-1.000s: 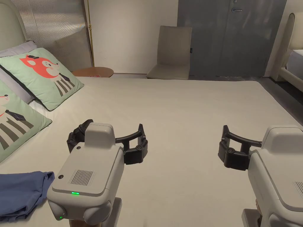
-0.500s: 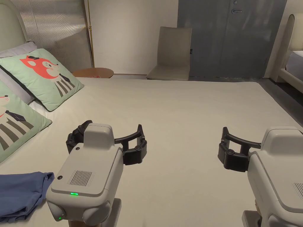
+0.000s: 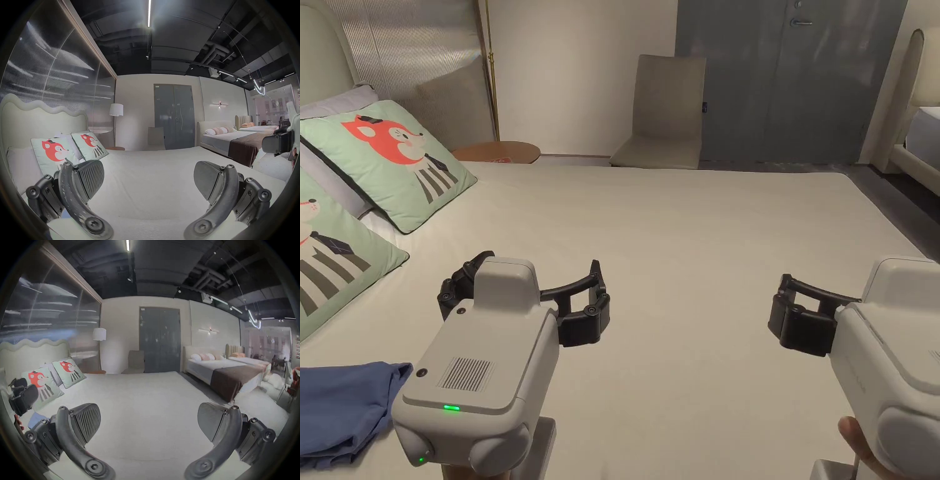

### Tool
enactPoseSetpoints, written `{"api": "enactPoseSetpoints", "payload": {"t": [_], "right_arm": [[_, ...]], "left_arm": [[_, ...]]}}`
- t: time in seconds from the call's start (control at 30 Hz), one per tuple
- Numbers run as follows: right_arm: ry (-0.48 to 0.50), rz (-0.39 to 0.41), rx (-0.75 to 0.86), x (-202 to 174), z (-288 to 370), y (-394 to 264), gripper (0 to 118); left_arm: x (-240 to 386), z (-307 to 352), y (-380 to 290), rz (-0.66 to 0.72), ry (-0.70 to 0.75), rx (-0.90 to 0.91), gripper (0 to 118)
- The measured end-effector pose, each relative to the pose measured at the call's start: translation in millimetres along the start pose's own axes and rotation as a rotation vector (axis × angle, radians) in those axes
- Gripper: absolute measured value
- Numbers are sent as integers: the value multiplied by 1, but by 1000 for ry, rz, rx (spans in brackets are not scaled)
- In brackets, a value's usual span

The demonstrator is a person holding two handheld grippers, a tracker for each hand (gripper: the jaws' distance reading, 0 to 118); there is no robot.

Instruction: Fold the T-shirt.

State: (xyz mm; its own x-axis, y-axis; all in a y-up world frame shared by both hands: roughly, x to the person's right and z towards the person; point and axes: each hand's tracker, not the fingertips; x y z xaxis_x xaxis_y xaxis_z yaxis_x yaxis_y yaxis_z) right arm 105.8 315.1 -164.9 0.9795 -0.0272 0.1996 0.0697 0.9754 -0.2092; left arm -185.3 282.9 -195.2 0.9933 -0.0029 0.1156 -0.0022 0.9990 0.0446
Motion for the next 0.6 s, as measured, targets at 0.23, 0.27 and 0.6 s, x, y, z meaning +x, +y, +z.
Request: {"api": "enactPoseSetpoints", "payload": {"t": [0.23,0.27,0.6], "right_arm": [[-128,5,-183,-3,-4,14,117],[-129,-5,-187,-2,-4,13,117],[-116,-9,-176,-4,-1,8,118]], "left_arm": [[0,1,3,10,-8,5,110],[1,1,4,12,-7,7,110],[0,0,4,12,-5,11,110]]}}
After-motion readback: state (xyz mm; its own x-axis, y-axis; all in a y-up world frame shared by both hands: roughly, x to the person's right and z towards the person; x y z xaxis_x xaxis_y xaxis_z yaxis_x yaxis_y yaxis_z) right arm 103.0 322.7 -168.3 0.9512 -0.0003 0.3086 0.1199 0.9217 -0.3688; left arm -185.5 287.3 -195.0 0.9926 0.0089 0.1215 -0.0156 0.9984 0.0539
